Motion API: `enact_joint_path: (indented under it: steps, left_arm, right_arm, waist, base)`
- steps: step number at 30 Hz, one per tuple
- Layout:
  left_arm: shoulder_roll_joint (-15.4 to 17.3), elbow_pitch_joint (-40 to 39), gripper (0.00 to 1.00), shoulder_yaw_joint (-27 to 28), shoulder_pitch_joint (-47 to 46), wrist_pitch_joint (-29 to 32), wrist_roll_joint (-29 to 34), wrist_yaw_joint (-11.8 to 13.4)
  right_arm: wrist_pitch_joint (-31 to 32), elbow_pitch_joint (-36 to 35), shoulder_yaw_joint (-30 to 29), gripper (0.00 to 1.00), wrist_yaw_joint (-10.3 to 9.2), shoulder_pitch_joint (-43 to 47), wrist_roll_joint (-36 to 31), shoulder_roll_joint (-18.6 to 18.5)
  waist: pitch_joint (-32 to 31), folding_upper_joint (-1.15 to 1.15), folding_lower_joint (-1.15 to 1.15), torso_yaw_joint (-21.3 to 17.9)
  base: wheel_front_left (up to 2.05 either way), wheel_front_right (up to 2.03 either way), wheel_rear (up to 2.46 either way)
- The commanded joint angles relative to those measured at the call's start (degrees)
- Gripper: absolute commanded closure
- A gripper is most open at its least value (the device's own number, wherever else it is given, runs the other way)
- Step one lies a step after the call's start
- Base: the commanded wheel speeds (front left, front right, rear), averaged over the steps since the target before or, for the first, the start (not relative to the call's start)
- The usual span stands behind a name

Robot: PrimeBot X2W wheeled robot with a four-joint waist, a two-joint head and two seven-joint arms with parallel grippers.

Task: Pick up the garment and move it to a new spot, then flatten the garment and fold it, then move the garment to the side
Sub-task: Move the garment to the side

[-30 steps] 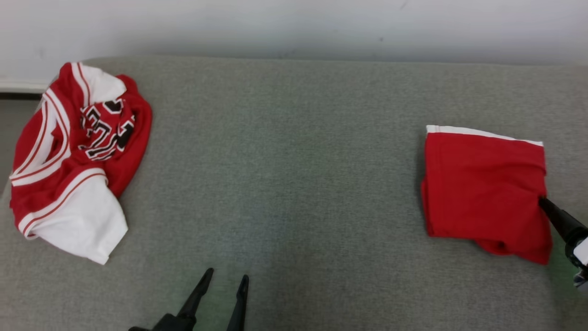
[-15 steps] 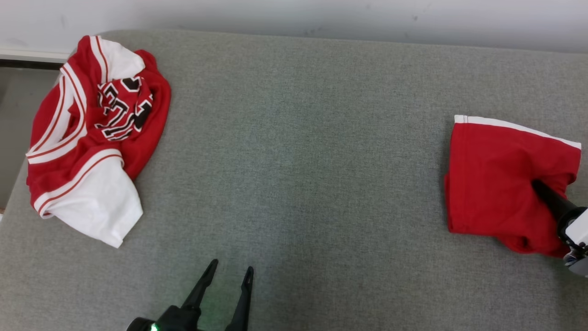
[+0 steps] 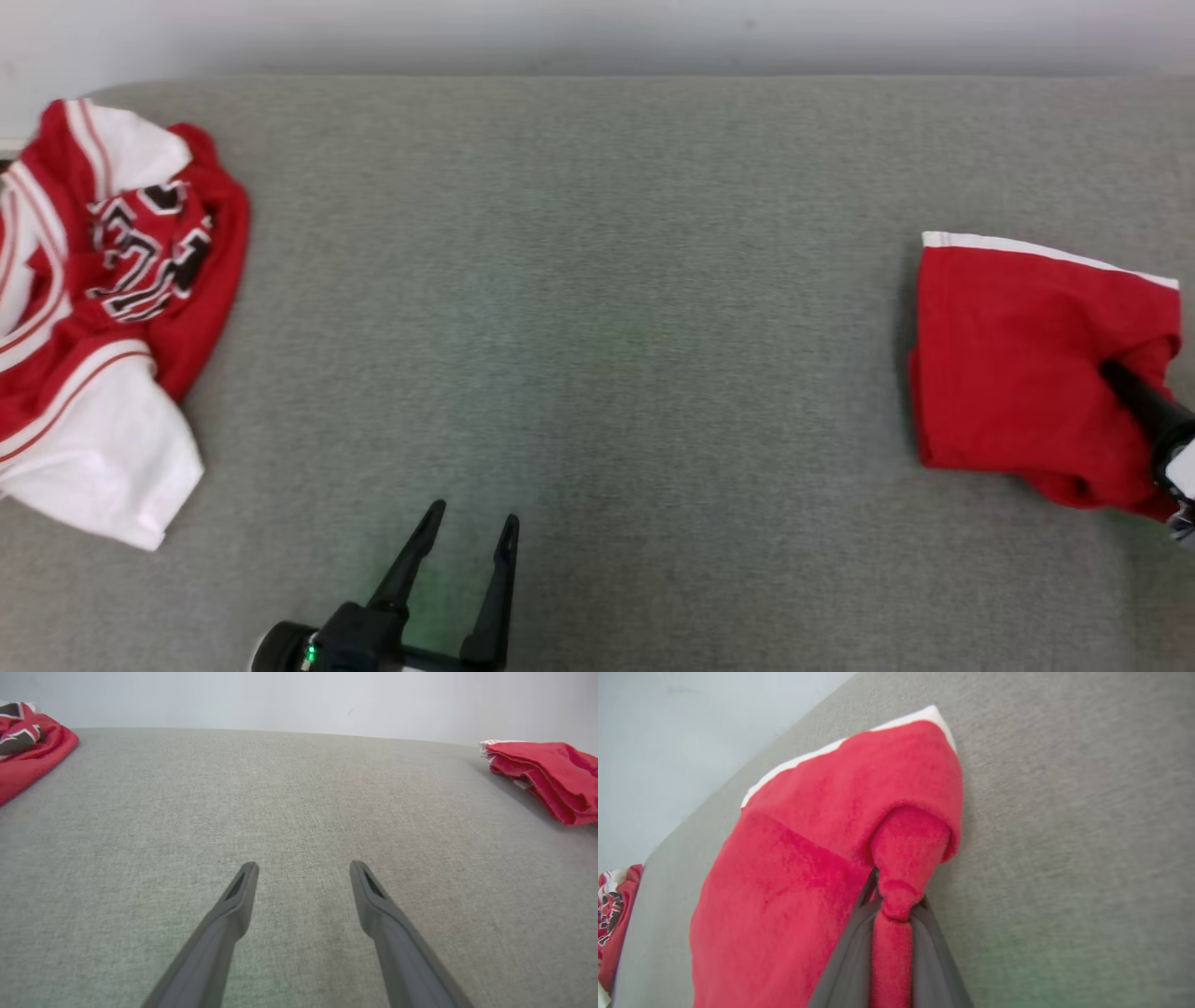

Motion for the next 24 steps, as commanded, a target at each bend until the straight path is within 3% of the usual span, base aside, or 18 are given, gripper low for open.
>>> enact_joint_path:
  steps: [1, 9, 19, 24]
  left_arm:
    - [0.20, -0.41, 0.00, 0.07, -0.99, -0.03, 0.74, -0.31]
    - [1.01, -1.34, 0.00, -0.66, -5.05, -0.03, 2.73, -1.65]
    - [2.32, -0.86, 0.00, -0.64, -6.41, 0.29, 3.84, -0.99]
    - [2.79, -1.24, 0.00, -0.31, -5.86, 0.38, 3.55, -0.35]
  right_arm:
    - [-0.81, 0.34, 0.14, 1.00, -0.10, 0.35, -0.27, -1.41]
    - [-4.64, 4.10, 1.70, 1.00, -0.11, -4.23, -8.18, -8.74]
    - [-8.04, 13.97, 3.55, 1.00, -0.11, -16.90, -23.85, -16.06]
    - [-9.72, 18.92, 3.38, 1.00, -0.11, -21.07, -29.03, -17.65]
  waist:
    - [1.08, 0.00, 0.00, -2.61]
    - [6.94, 0.00, 0.00, -5.49]
    - [12.13, 0.00, 0.00, -2.56]
    - [12.80, 0.00, 0.00, -1.19]
  base:
    - [0.00, 0.00, 0.00]
    - [0.00, 0.00, 0.00]
    - [0.00, 0.00, 0.00]
    - [0.00, 0.00, 0.00]
